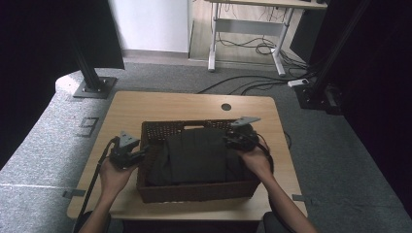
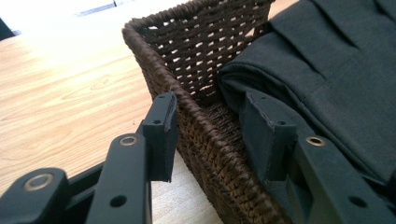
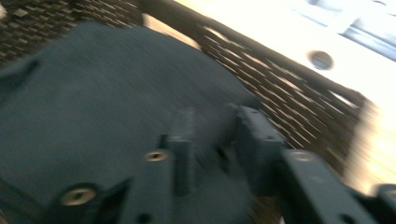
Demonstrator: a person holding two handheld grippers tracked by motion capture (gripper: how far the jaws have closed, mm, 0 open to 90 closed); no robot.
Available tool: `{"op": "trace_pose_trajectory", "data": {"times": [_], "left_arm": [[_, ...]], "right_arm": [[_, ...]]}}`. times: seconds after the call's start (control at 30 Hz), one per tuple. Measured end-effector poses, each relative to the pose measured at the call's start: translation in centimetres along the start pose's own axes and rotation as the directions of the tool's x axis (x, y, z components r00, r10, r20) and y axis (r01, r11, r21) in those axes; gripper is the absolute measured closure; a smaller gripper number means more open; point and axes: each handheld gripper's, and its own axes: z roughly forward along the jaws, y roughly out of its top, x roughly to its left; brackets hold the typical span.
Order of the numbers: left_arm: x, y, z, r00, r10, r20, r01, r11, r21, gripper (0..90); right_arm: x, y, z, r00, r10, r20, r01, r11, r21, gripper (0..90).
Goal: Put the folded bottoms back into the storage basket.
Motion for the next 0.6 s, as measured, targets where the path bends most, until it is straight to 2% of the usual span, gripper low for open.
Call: {"op": "trace_pose_trajectory", "data": {"times": [0.03, 0.07, 0.17, 0.2, 0.23, 0.27, 0.37, 0.43, 0.47, 0.6], "left_arm": [[0.0, -0.1, 0.0, 1.0, -0.002, -0.003, 0.002, 1.0, -0.006, 55.6], [0.1, -0.1, 0.0, 1.0, -0.007, 0.005, 0.008, 0.9999, -0.01, 55.6], [0.1, -0.3, 0.0, 0.9999, -0.009, 0.006, 0.009, 0.9998, -0.015, 55.9], [0.2, -0.3, 0.0, 0.9999, -0.01, 0.01, 0.01, 0.9998, -0.016, 56.0], [0.2, -0.3, 0.0, 0.9999, -0.012, 0.011, 0.012, 0.9998, -0.016, 55.9], [0.2, -0.3, 0.0, 0.9999, -0.012, 0.012, 0.012, 0.9998, -0.016, 55.9], [0.2, -0.3, 0.1, 0.9998, -0.013, 0.016, 0.013, 0.9997, -0.019, 55.7], [0.2, -0.3, 0.1, 0.9997, -0.014, 0.018, 0.014, 0.9996, -0.022, 55.4], [0.2, -0.3, 0.1, 0.9998, -0.013, 0.018, 0.013, 0.9996, -0.023, 55.4], [0.2, -0.3, 0.1, 0.9997, -0.013, 0.018, 0.014, 0.9996, -0.024, 55.2]], "right_arm": [[0.1, 1.0, 2.3, 0.9999, -0.007, -0.013, 0.007, 1.0, 0.022, 77.4], [0.1, 1.0, 2.3, 0.9999, -0.007, -0.013, 0.007, 1.0, 0.022, 77.4], [-0.3, 2.3, 5.5, 0.9999, -0.012, 0.0, 0.011, 0.997, 0.082, 80.0], [-0.8, 2.7, 7.5, 0.9995, -0.016, 0.026, 0.013, 0.992, 0.125, 81.6], [-1.0, 2.8, 8.4, 0.9998, -0.002, 0.022, -0.001, 0.99, 0.144, 82.9], [-1.0, 2.8, 8.4, 0.9998, -0.002, 0.022, -0.001, 0.99, 0.144, 82.9], [-1.2, 2.5, 10.7, 1.0, 0.0, 0.009, -0.002, 0.978, 0.209, 86.1], [-1.1, 2.1, 11.9, 1.0, -0.007, 0.004, 0.006, 0.967, 0.254, 87.8], [-1.0, 1.7, 12.7, 0.9997, -0.026, 0.004, 0.024, 0.957, 0.291, 88.4], [-1.1, 1.3, 13.2, 0.9993, -0.037, 0.0, 0.035, 0.955, 0.296, 88.7]]}}
